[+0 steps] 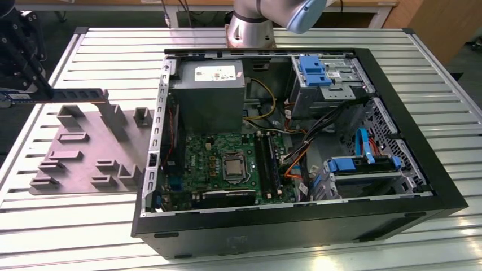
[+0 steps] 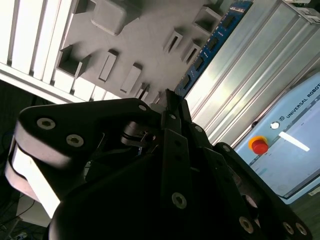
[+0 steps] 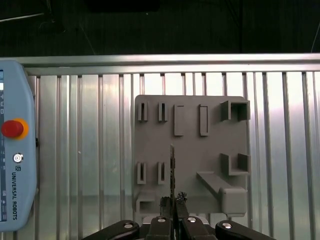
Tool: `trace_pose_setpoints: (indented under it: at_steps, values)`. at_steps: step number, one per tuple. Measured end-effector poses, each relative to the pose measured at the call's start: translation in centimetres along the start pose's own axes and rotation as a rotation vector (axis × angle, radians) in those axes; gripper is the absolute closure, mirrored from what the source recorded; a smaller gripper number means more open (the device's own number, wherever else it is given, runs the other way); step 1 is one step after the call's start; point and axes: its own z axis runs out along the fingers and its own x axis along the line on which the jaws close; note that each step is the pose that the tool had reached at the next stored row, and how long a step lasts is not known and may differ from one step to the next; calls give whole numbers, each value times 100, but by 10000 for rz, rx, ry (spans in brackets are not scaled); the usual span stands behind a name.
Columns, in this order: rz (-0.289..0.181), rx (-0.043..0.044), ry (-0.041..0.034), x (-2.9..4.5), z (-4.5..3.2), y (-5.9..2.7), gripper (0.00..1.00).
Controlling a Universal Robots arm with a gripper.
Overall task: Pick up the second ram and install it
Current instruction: 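Pick up the second ram and move it above second insertion slot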
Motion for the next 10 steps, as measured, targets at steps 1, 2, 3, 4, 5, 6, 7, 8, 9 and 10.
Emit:
trace_pose_setpoints:
  at_steps: [1, 2, 3, 4, 5, 6, 7, 8, 9, 10]
  values:
    - [-1, 0, 0, 0, 0, -3, 86]
    - [-1, 1, 0, 0, 1, -6, 86]
    - [-1, 0, 0, 0, 0, -9, 86]
    - [-1, 0, 0, 0, 0, -12, 86]
    - [-1, 1, 0, 0, 0, -15, 86]
    - [-1, 0, 0, 0, 0, -19, 86]
    - [-1, 0, 1, 0, 0, -22, 86]
    - [-1, 0, 1, -1, 0, -25, 86]
    - [-1, 0, 0, -1, 1, -28, 86]
    - [0, 0, 1, -1, 0, -31, 86]
